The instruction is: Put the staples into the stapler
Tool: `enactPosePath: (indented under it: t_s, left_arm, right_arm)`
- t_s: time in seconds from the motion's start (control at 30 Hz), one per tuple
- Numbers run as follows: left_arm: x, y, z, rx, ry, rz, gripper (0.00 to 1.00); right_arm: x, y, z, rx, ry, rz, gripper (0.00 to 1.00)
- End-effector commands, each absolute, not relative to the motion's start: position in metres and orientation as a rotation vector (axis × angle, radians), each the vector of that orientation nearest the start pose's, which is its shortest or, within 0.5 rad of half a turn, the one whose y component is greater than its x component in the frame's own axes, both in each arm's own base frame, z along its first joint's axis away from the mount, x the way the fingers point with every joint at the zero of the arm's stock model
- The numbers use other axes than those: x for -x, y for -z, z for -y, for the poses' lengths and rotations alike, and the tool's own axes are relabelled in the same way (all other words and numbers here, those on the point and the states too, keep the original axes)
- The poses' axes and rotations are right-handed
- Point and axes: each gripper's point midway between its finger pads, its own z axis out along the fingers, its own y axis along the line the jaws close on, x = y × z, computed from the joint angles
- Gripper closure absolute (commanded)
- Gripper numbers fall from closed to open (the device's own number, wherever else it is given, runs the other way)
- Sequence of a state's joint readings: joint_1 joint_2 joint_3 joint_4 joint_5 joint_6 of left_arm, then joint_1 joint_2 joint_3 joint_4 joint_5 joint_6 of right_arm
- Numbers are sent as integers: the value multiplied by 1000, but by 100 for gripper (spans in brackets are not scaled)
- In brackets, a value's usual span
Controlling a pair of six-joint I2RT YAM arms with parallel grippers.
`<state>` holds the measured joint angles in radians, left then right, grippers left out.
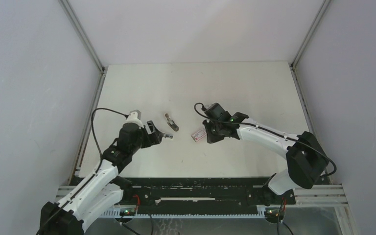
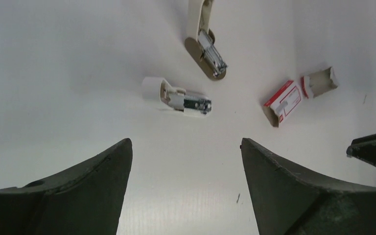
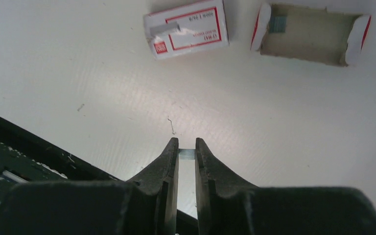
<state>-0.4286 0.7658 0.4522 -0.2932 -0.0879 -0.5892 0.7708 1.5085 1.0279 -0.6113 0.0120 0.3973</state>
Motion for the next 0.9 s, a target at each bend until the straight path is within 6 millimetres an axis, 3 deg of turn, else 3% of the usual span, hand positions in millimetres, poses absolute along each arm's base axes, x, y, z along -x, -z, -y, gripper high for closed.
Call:
enactPosePath:
  t_s: [0.0, 0.2, 0.5, 0.87]
  left_arm:
    - [-274, -140, 125, 281, 634, -1969, 14]
    - [-289, -127, 116, 298, 704, -1905, 22]
    - [-296, -104, 121, 200, 749, -1967, 36]
    - [-303, -74, 114, 248, 712, -2082, 50]
  right_arm:
    - [-242, -105, -254, 563, -507, -2519, 86]
    - [-246, -118, -260, 589, -600, -2455, 86]
    - [-257, -130, -267, 614, -683, -2372, 85]
    - [-256, -133, -271, 624, -732, -2327, 85]
